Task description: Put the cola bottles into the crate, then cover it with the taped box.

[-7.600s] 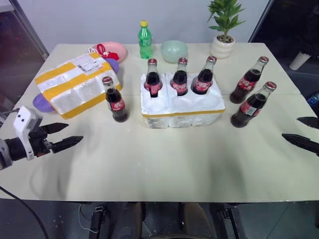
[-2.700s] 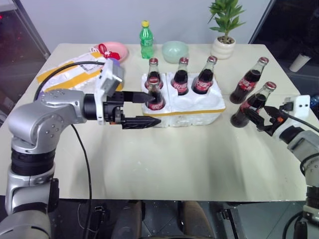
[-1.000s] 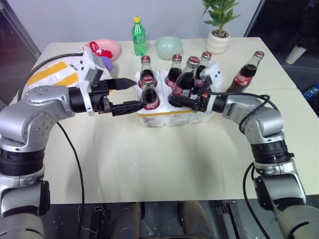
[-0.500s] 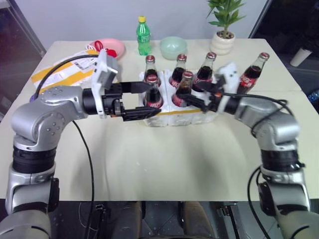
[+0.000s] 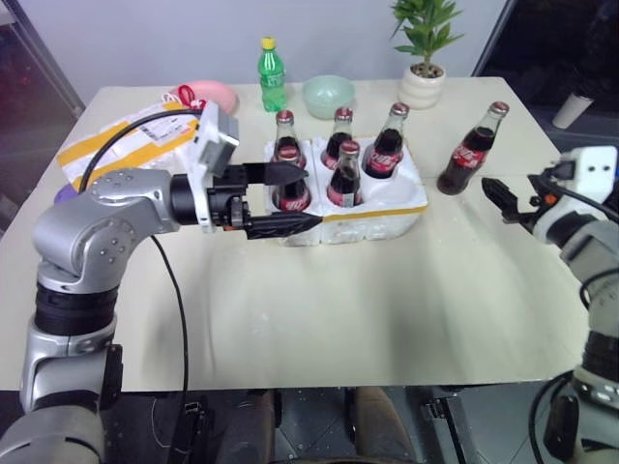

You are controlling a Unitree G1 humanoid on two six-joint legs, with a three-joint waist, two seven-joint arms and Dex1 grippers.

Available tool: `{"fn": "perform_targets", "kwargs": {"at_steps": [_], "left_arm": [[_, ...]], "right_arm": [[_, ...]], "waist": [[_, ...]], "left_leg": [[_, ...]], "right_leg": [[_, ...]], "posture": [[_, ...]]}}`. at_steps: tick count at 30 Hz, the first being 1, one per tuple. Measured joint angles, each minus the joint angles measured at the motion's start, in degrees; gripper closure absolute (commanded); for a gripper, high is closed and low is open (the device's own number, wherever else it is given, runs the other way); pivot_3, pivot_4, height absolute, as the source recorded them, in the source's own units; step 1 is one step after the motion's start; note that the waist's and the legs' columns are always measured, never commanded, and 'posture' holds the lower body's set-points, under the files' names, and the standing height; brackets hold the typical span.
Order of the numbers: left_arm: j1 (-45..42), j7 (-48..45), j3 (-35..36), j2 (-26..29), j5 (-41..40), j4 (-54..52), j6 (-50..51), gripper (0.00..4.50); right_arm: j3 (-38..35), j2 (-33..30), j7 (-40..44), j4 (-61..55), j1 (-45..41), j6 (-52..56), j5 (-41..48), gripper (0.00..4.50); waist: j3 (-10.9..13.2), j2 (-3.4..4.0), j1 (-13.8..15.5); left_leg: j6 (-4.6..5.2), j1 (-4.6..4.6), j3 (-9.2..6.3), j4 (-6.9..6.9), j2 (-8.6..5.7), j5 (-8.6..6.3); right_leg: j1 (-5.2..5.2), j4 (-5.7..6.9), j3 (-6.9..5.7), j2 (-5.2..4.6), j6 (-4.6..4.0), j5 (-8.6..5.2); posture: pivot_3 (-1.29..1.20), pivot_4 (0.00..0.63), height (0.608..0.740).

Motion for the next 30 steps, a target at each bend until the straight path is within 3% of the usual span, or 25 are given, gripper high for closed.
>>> {"fn": "perform_targets", "kwargs": {"at_steps": [9, 22, 26, 30], "left_arm": [[-0.4, 0.7, -0.3, 0.1, 0.1, -0.3, -0.3, 0.0], [0.1, 2.9, 0.8, 0.6, -0.1, -1.6, -0.1, 0.0], [0.1, 3.0, 0.9, 0.6, -0.1, -1.6, -0.1, 0.0], [0.2, 3.1, 0.9, 0.6, -0.1, -1.7, 0.0, 0.0]], "right_arm": [[7.2, 0.7, 4.2, 29.9, -14.9, -16.7, -5.5, 0.05], [10.4, 2.8, 6.2, 59.5, -30.1, -32.0, -10.9, 0.05], [10.6, 2.8, 6.2, 63.3, -32.0, -35.3, -12.0, 1.74], [10.6, 3.0, 6.9, 64.1, -32.1, -36.8, -12.3, 1.88]], "waist": [[0.0, 0.01, 0.0], [0.0, 0.01, -0.1], [0.0, 0.01, -0.2], [0.0, 0.01, -0.3]], "left_leg": [[0.0, 0.0, -0.01, -0.08, -0.01, 0.0], [-0.01, 0.01, 0.0, -0.12, -0.01, 0.0], [-0.01, 0.01, -0.01, -0.13, -0.01, 0.0], [-0.01, 0.02, -0.01, -0.15, -0.01, 0.01]], "right_leg": [[-0.01, -0.03, -0.01, 0.0, 0.01, 0.01], [-0.02, -0.06, 0.0, 0.0, 0.01, 0.01], [-0.02, -0.06, 0.0, 0.0, 0.01, 0.01], [-0.02, -0.06, 0.0, 0.0, 0.01, 0.01]], "posture": [[0.0, 0.15, 0.739], [0.0, 0.15, 0.739], [0.0, 0.15, 0.739], [0.0, 0.15, 0.739]]}}
